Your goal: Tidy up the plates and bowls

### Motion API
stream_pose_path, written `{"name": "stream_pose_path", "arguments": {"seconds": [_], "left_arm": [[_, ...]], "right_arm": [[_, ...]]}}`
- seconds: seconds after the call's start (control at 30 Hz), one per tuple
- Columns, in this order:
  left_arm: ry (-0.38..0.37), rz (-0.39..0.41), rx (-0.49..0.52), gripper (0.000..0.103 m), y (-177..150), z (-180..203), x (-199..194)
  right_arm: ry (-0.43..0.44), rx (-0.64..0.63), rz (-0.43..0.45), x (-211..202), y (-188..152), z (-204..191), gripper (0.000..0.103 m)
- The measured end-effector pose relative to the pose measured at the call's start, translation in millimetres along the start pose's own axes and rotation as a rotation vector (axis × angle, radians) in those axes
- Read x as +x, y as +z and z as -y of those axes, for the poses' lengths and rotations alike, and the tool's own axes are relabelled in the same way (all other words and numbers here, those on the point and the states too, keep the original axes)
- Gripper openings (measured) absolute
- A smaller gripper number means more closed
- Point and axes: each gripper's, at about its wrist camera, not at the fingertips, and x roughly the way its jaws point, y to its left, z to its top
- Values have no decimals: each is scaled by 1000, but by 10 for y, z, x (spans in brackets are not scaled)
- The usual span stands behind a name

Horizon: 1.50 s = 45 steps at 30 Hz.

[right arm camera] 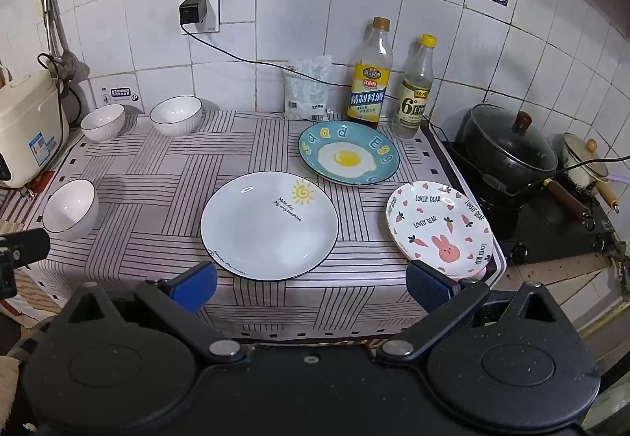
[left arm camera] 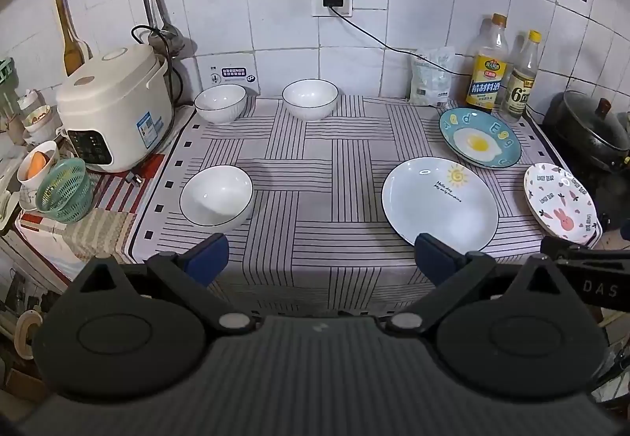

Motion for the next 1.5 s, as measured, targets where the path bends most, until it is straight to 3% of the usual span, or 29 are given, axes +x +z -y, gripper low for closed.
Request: {"name": "stream_pose_path", "arguments": {"seconds": [0.73,1.13,1.5], "left_arm": [[-11,-19,-16,103,-24,-54,48],[27,-47,-10,103,-3,39,96],[12,-57,15,103,-14,157,53]], "right_arm": [[-12,-8,-2,-3,13,-16,103],[-40,-16,26,-17,-16,22,103],[-68,-12,43,-3,-46,120,103]]}}
